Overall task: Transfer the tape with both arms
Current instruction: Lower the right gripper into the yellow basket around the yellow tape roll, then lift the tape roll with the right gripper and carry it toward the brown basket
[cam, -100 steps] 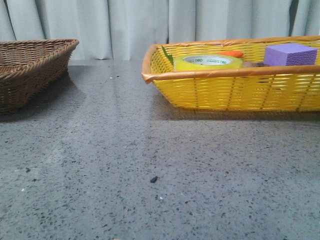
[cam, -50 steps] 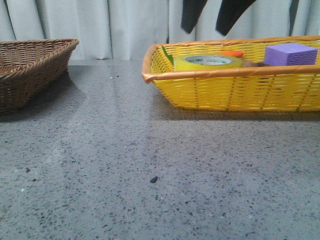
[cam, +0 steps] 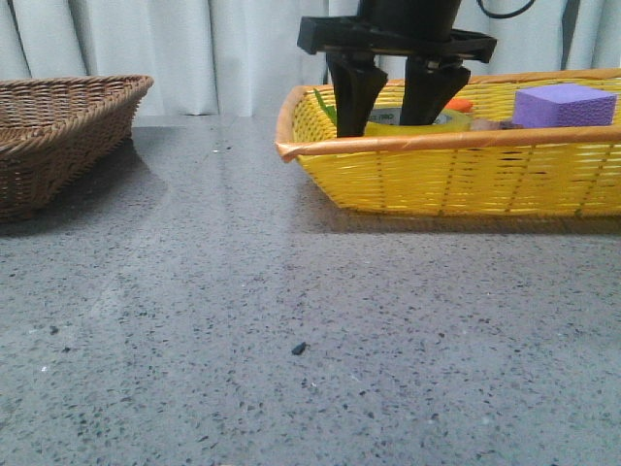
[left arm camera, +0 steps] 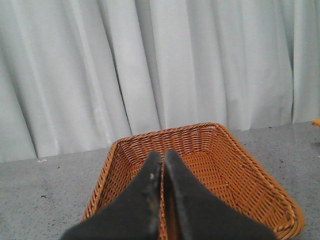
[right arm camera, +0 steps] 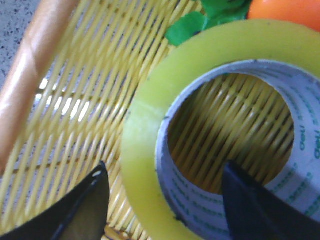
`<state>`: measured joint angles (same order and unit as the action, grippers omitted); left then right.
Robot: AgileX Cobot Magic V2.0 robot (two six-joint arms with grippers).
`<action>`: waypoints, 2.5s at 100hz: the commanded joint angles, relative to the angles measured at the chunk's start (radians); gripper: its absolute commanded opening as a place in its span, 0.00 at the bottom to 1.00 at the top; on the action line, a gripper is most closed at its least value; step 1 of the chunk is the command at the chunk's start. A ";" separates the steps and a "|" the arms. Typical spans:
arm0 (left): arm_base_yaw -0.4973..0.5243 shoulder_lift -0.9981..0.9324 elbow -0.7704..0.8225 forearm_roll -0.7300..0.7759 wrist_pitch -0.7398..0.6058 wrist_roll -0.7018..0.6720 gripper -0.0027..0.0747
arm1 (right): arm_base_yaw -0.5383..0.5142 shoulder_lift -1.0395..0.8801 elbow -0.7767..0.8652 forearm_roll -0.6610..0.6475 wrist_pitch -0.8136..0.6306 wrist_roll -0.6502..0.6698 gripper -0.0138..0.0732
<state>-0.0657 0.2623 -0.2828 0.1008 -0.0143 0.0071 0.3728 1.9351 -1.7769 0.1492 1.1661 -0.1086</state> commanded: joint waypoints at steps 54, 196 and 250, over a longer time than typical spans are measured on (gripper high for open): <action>0.005 0.019 -0.033 -0.011 -0.072 -0.007 0.01 | -0.001 -0.037 -0.032 -0.032 -0.021 -0.016 0.29; 0.005 0.019 -0.033 -0.011 -0.070 -0.007 0.01 | 0.397 0.027 -0.426 -0.028 0.122 -0.028 0.17; 0.005 0.019 -0.033 -0.011 -0.068 -0.007 0.01 | 0.403 0.139 -0.426 -0.037 0.138 -0.028 0.18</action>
<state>-0.0657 0.2637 -0.2828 0.1008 -0.0120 0.0071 0.7754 2.1297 -2.1645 0.1204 1.2692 -0.1216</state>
